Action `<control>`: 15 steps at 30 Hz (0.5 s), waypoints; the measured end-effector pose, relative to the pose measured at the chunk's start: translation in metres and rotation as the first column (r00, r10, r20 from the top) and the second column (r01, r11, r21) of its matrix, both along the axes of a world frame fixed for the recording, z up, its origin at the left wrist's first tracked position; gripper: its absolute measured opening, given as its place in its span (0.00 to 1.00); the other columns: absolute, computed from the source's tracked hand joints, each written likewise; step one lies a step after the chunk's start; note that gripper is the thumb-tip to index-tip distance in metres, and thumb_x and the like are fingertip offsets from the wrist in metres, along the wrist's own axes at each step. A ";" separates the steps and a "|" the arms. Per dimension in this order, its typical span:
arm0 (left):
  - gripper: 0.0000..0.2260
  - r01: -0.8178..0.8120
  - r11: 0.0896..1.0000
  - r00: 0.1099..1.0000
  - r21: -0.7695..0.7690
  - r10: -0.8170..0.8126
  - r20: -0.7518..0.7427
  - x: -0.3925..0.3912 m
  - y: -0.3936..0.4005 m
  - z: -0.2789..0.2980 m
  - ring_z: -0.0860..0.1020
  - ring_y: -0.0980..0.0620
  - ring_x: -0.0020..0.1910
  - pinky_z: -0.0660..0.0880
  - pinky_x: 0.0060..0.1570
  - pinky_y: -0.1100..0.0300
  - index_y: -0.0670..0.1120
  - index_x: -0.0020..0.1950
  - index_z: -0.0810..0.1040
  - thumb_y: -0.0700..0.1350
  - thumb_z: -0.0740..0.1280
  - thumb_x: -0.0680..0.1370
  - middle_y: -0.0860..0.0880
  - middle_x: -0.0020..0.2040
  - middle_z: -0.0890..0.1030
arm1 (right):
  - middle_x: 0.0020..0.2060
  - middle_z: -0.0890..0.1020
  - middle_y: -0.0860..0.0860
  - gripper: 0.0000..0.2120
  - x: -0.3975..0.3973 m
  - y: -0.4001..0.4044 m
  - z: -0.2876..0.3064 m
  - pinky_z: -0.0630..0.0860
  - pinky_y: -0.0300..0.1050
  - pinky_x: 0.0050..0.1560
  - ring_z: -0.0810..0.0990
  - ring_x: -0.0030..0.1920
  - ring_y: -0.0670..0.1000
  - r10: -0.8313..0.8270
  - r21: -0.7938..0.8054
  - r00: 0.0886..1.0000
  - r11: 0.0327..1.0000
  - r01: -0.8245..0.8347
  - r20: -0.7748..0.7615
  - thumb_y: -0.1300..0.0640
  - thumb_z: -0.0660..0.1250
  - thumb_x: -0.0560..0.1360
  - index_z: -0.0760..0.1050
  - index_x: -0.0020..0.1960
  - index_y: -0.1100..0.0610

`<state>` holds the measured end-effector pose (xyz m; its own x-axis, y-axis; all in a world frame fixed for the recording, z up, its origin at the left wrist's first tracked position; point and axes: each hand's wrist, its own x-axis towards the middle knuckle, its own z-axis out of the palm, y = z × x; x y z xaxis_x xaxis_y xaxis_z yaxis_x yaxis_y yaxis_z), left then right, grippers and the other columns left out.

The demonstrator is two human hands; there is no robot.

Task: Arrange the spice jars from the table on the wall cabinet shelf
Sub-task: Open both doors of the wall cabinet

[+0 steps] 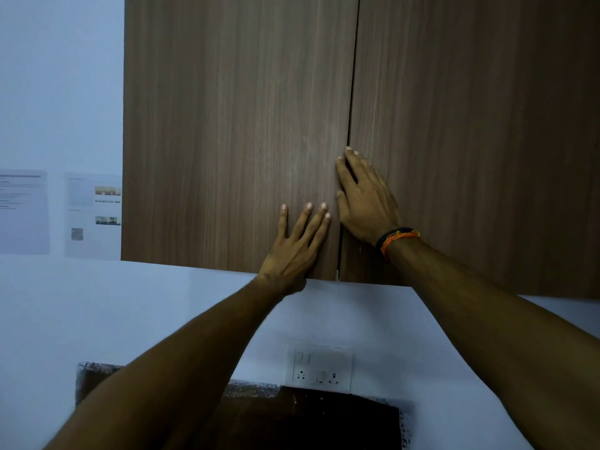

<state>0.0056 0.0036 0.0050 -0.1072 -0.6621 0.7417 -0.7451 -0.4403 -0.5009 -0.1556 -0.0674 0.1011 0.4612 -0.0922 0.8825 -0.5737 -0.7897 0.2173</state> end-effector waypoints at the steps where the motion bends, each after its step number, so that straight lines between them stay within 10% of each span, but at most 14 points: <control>1: 0.64 0.004 1.000 1.000 -0.008 -0.004 0.002 -0.002 0.004 0.000 0.36 0.35 0.78 0.43 0.71 0.27 0.38 0.80 0.38 0.54 0.78 0.60 0.37 0.80 0.35 | 0.82 0.54 0.60 0.30 0.000 0.001 0.003 0.54 0.57 0.81 0.54 0.81 0.59 0.006 -0.012 1.000 1.000 -0.006 0.008 0.56 0.58 0.82 0.55 0.81 0.61; 8: 0.64 0.070 0.997 0.998 -0.030 -0.070 0.003 -0.015 0.038 -0.002 0.38 0.34 0.79 0.48 0.71 0.26 0.39 0.81 0.40 0.54 0.79 0.59 0.37 0.81 0.37 | 0.82 0.46 0.62 0.29 0.005 0.027 0.020 0.67 0.55 0.75 0.59 0.80 0.61 0.134 -0.034 0.989 0.991 -0.132 0.063 0.60 0.57 0.84 0.52 0.82 0.60; 12: 0.66 0.144 0.989 0.989 -0.041 -0.144 0.023 -0.022 0.059 -0.004 0.40 0.33 0.79 0.50 0.70 0.24 0.47 0.82 0.41 0.52 0.82 0.57 0.37 0.81 0.40 | 0.83 0.47 0.58 0.29 0.008 0.048 0.021 0.77 0.35 0.38 0.80 0.42 0.49 0.315 0.043 0.919 0.942 -0.334 0.237 0.59 0.55 0.85 0.50 0.82 0.60; 15: 0.63 0.179 0.984 0.983 -0.009 -0.178 0.045 -0.028 0.076 -0.004 0.39 0.31 0.78 0.50 0.68 0.23 0.55 0.82 0.42 0.51 0.82 0.59 0.37 0.81 0.41 | 0.81 0.59 0.58 0.29 0.009 0.062 0.025 0.72 0.21 0.45 0.79 0.51 0.43 0.454 0.057 0.810 0.859 -0.508 0.372 0.59 0.58 0.85 0.51 0.82 0.60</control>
